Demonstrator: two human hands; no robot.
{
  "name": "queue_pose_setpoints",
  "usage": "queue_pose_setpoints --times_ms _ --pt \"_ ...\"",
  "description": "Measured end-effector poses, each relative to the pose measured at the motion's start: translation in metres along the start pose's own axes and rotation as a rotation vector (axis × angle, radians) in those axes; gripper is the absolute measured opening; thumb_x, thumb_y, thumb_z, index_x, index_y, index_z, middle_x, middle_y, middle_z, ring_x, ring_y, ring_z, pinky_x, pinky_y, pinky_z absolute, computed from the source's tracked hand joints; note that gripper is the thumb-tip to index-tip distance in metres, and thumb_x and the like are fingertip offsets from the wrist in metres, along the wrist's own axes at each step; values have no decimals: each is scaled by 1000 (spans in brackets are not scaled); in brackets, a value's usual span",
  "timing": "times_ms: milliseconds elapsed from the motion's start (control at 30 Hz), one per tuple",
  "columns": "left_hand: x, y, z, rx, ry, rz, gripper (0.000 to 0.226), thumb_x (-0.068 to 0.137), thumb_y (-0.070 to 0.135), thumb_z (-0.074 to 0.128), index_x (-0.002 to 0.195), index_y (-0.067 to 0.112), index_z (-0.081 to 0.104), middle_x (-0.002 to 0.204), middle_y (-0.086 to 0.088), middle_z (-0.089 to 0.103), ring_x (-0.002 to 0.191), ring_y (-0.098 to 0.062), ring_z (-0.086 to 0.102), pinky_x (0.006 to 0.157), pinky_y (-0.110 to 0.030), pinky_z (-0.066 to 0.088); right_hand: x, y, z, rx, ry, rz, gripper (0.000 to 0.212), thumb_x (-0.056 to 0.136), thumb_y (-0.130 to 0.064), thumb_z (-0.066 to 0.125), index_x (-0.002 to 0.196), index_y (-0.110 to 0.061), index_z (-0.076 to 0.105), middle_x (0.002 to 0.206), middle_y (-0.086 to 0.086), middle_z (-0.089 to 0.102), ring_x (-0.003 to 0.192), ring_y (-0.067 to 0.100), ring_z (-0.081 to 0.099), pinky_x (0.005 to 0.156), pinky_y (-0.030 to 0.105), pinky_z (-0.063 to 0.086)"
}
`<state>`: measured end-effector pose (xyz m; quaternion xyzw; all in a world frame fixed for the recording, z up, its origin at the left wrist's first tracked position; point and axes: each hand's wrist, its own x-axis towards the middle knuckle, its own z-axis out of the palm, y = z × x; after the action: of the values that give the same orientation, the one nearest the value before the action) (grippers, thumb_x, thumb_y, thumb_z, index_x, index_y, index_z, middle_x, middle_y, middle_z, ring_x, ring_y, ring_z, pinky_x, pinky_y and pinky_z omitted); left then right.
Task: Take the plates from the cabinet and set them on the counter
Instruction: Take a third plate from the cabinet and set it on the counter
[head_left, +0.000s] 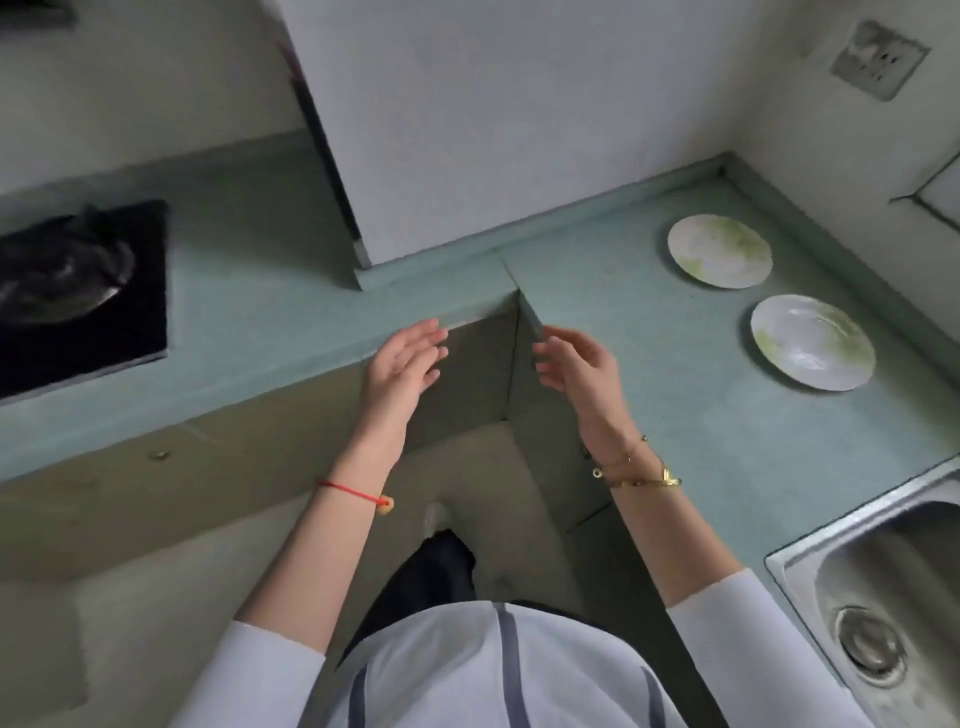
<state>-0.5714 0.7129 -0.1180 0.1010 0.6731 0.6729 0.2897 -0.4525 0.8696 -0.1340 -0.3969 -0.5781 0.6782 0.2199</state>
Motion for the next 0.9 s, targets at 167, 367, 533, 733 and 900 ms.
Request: queue_pose_setpoints --times_ms 167,367,533,733,900 --pt "-68 -10 -88 -65 273 20 32 97 4 53 126 14 63 122 -2 69 110 -15 64 99 -34 47 -46 12 74 -69 -259 -9 20 92 -14 55 106 -17 69 89 2 70 71 10 62 66 20 54" --pt "-167 -31 -182 -146 594 45 33 97 7 54 127 17 63 124 0 69 117 -16 64 100 -32 50 -119 35 170 -158 -548 21 18 93 -10 53 101 -15 68 88 0 69 65 11 57 64 21 51" --pt "-262 -52 -255 -212 831 41 33 97 7 55 127 17 64 122 1 70 112 -13 67 93 -27 50 -199 62 243 -217 -761 28 19 95 -12 51 103 -14 68 87 1 69 69 16 59 65 22 52" --pt "-380 -70 -335 -235 1055 29 28 95 5 57 114 23 68 119 -1 71 119 -20 64 101 -34 50 -311 110 318 -256 -946 71 23 96 -13 51 112 -8 67 86 -1 69 68 14 62 64 20 52" --pt "-465 -89 -383 -270 1198 51 33 96 5 55 128 10 62 127 -7 68 122 -21 62 104 -35 46 -399 145 364 -294 -1097 93 19 95 -15 51 98 -20 69 87 -1 71 70 13 64 64 20 52"
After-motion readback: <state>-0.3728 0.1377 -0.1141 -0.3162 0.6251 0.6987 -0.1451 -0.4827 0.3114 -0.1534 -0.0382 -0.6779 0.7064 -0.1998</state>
